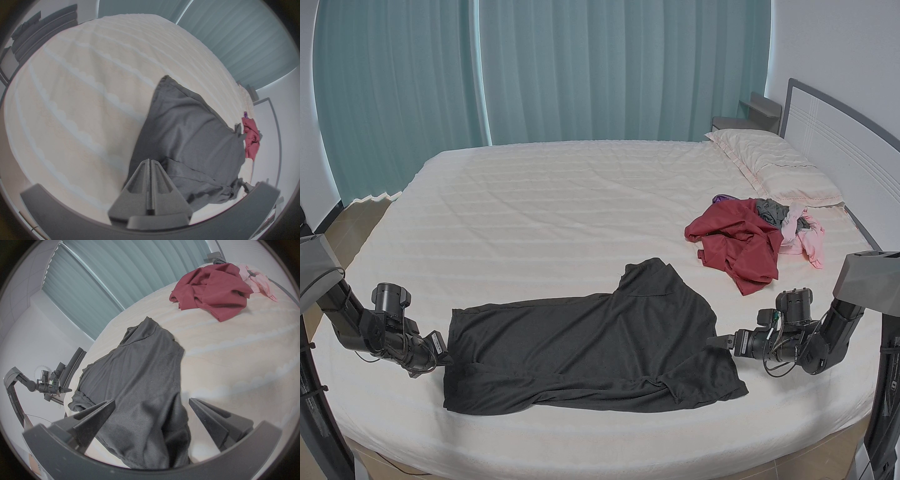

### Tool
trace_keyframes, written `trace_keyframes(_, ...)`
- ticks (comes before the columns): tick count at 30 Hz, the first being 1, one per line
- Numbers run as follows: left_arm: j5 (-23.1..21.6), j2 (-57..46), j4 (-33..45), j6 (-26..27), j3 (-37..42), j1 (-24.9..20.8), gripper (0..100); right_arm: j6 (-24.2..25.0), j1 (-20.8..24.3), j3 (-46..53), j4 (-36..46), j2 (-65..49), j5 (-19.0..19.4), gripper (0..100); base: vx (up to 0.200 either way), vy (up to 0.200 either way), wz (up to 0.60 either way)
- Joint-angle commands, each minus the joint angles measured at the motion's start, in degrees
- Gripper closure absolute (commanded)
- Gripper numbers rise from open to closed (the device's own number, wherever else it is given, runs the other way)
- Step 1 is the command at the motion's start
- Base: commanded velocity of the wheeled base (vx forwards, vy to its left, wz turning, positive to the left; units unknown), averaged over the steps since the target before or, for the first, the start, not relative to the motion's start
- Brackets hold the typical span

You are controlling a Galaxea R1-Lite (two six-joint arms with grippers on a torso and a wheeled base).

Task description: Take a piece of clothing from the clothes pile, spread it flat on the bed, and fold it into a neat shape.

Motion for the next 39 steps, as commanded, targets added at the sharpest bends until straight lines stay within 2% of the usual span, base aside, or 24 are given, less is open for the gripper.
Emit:
trace_keyframes(1, -0.21, 0.07, -0.38, 0.19, 0.00, -0.97, 100, 0.58, -0.22, 0.15, 0.02, -0.69, -0.06, 0, 0.000, 0.000, 0.00)
trace_keyframes(16, 0.41, 1.91, -1.52, 0.28, 0.17, -5.18, 100, 0.49, 0.22, 1.20, -0.07, -0.52, 0.03, 0, 0.000, 0.000, 0.00)
trace_keyframes(17, 0.50, 2.00, -1.79, 0.36, 0.17, -5.45, 0, 0.49, 0.22, 1.20, -0.07, -0.52, -0.06, 0, 0.000, 0.000, 0.00)
trace_keyframes(31, 0.32, 2.35, -2.40, 0.28, 0.00, -6.41, 0, 0.67, 0.49, 1.29, -0.15, -0.61, 0.11, 0, 0.000, 0.000, 0.00)
trace_keyframes(39, 0.58, 5.52, -7.41, 0.10, -0.09, -8.35, 0, 0.67, 1.10, 1.99, -0.42, -0.69, 0.11, 0, 0.000, 0.000, 0.00)
